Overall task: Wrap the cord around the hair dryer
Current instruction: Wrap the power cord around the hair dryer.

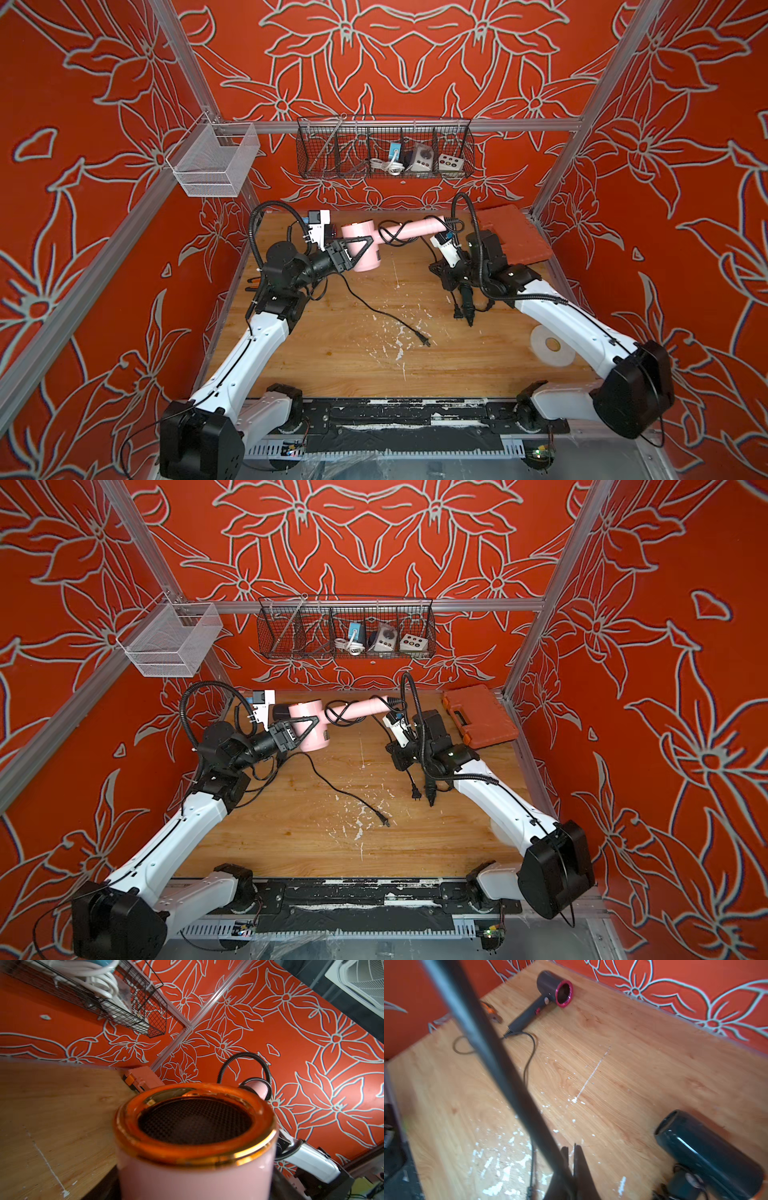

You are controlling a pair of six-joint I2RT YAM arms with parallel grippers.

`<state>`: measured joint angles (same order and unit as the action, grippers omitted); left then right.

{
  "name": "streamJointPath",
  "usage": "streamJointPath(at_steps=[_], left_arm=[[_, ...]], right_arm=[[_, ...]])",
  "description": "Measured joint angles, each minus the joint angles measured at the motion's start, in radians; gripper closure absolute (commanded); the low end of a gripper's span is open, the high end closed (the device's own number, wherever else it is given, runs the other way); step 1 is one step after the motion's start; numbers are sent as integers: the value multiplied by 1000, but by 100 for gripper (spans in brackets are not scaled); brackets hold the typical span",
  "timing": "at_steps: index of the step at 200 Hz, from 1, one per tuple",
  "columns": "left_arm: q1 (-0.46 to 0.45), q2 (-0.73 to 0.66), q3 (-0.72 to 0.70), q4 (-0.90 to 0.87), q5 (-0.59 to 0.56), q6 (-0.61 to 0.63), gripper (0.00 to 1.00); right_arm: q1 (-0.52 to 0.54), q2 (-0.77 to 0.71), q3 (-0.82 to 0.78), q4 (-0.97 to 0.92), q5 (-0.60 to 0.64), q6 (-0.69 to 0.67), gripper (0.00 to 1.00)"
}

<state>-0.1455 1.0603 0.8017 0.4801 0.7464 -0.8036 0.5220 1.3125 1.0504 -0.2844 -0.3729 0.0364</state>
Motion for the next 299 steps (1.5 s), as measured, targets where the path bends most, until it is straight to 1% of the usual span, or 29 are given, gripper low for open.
streamJointPath(at_steps=[28, 61, 104, 136, 176, 206, 224, 252, 280, 299], left_arm=[[29, 0, -26, 0, -44, -39, 100], [53, 1, -24, -2, -76, -61, 100], [74, 3, 14, -66, -120, -36, 100], [81, 3, 25, -106, -132, -7, 100], [82, 4, 25, -144, -154, 9, 100], [83, 10, 36, -208, -161, 59, 100], [84, 22, 76, -294, -163, 116, 100], [77, 35, 160, -444, -196, 237, 100], [31, 56, 232, -584, -263, 353, 100], [-5, 67, 238, -631, -293, 387, 100]], right_arm=[[13, -30, -62, 40, -13, 42, 100], [68, -36, -97, 42, 0, 52, 100], [158, -68, -98, -19, 82, 26, 100], [224, -102, -98, -76, 152, 0, 100], [279, -109, -99, -131, 220, -12, 100], [312, -109, -94, -195, 282, -29, 100], [338, -109, -60, -270, 326, -51, 100], [372, -109, 56, -393, 380, -110, 100], [394, -98, 192, -510, 395, -187, 100], [402, -60, 302, -598, 397, -233, 100]])
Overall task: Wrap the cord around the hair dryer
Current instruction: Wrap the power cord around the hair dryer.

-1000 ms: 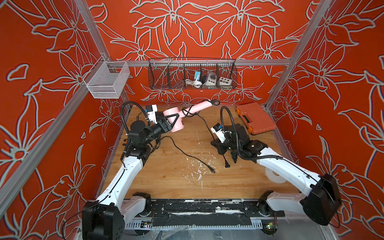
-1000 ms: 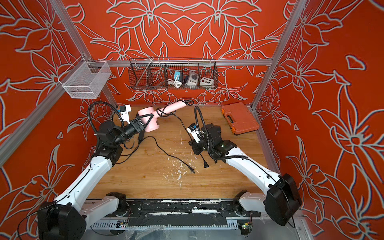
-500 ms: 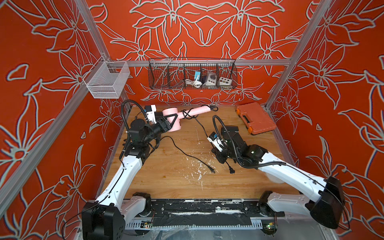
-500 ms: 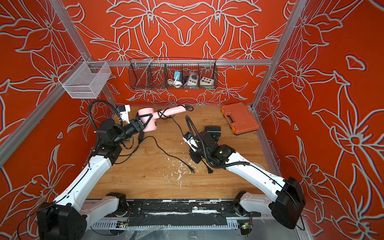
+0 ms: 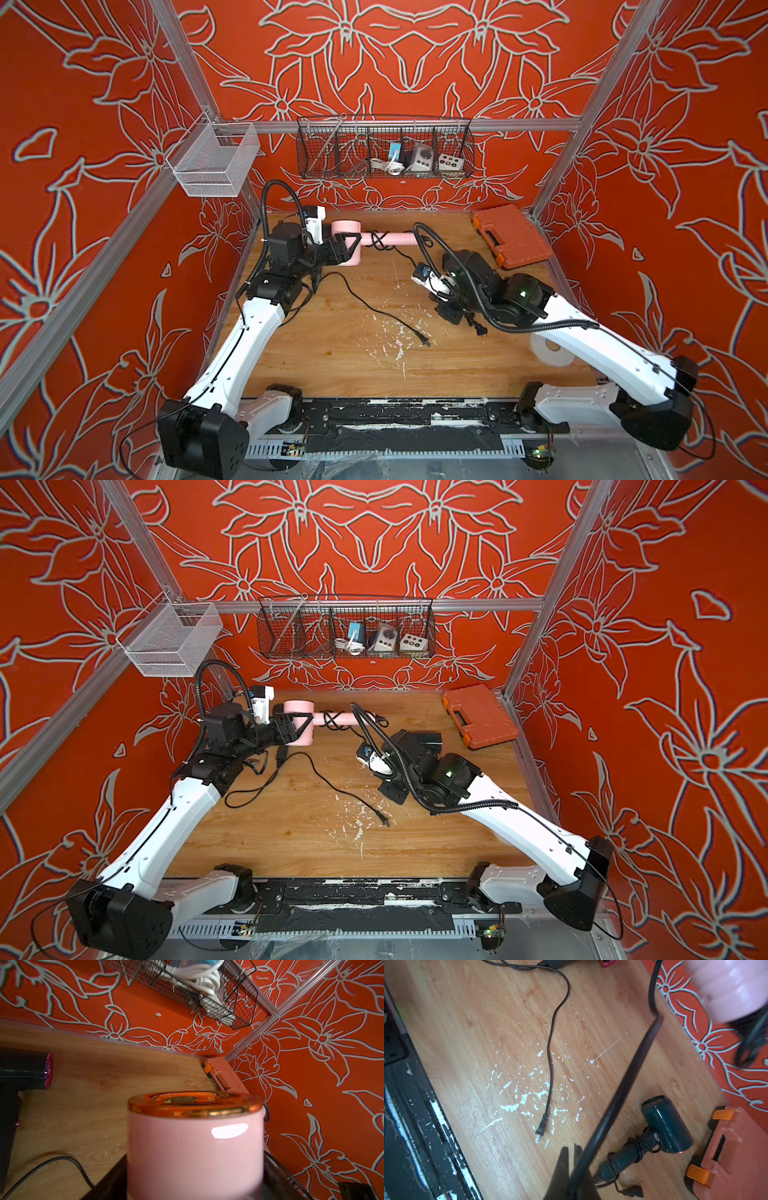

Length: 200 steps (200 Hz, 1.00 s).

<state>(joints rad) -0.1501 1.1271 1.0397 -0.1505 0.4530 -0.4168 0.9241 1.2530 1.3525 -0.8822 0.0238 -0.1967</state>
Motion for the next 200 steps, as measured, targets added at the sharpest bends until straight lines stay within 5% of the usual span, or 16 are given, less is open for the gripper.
streamJointPath(at_steps=[55, 127, 200], left_arm=[[-116, 94, 47, -90, -68, 62, 100], [-246, 122, 52, -148, -79, 163, 100], [-320, 54, 0, -155, 61, 288, 100]], right_arm=[[108, 169, 213, -180, 105, -125, 100], [115, 206, 335, -188, 222, -314, 100], [-84, 206, 324, -56, 94, -453, 100]])
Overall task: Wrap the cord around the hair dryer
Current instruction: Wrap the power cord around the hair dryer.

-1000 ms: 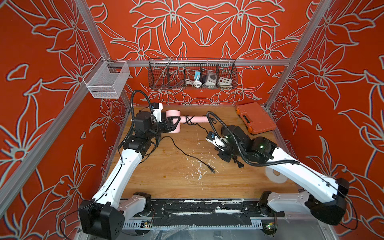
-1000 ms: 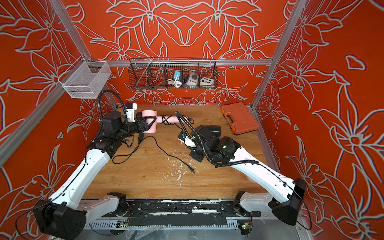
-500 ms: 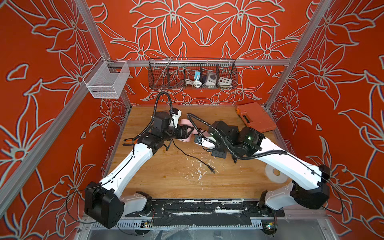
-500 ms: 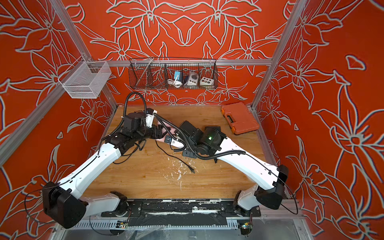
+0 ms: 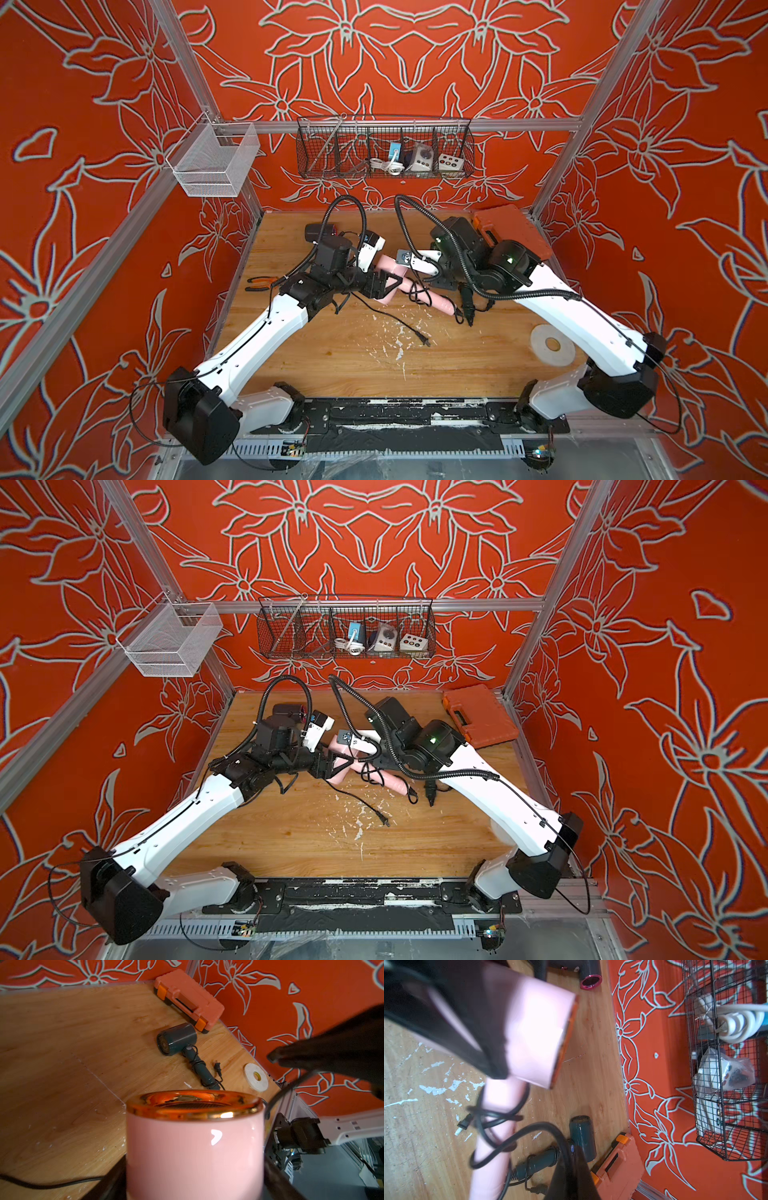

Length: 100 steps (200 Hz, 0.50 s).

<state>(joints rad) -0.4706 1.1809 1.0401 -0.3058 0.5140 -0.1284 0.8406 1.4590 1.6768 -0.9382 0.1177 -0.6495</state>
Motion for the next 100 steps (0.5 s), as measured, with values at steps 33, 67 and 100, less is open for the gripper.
streamJointPath(at_steps=[33, 67, 100], left_arm=[[0, -89, -73, 84, 81, -3, 100], [1, -114, -125, 187, 145, -56, 100], [62, -123, -159, 304, 212, -164, 100]], right_arm=[[-107, -6, -74, 75, -175, 8, 100], [-180, -23, -202, 184, -371, 72, 100], [-286, -56, -323, 304, -549, 172, 100]])
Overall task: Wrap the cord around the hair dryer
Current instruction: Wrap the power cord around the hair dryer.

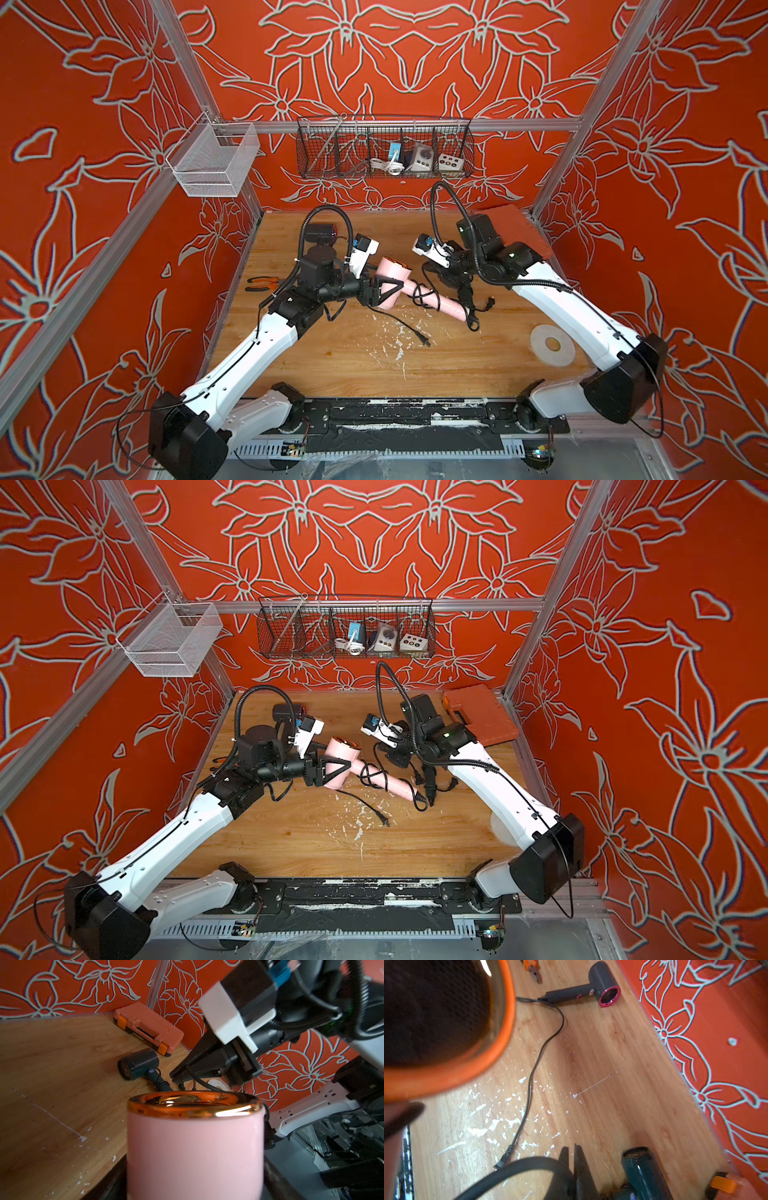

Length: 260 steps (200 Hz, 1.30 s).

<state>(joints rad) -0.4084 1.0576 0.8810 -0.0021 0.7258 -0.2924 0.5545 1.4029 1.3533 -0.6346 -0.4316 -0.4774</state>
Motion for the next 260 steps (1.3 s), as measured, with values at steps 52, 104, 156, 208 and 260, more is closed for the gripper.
streamJointPath(at_steps=[52, 104, 156, 208, 260], left_arm=[[96, -10, -38, 239, 45, -222, 100], [153, 8, -78, 401, 14, -407, 100], [197, 24, -79, 440, -31, -500, 100], [233, 26, -79, 451, -37, -546, 100], [257, 26, -79, 525, -54, -592, 100]], right_arm=[[-88, -32, -130, 219, -222, 206, 100], [-98, -32, -230, 408, -327, 398, 97], [-102, -50, -316, 542, -352, 509, 93], [-108, -98, -429, 653, -351, 576, 86], [-113, -104, -504, 655, -335, 608, 80]])
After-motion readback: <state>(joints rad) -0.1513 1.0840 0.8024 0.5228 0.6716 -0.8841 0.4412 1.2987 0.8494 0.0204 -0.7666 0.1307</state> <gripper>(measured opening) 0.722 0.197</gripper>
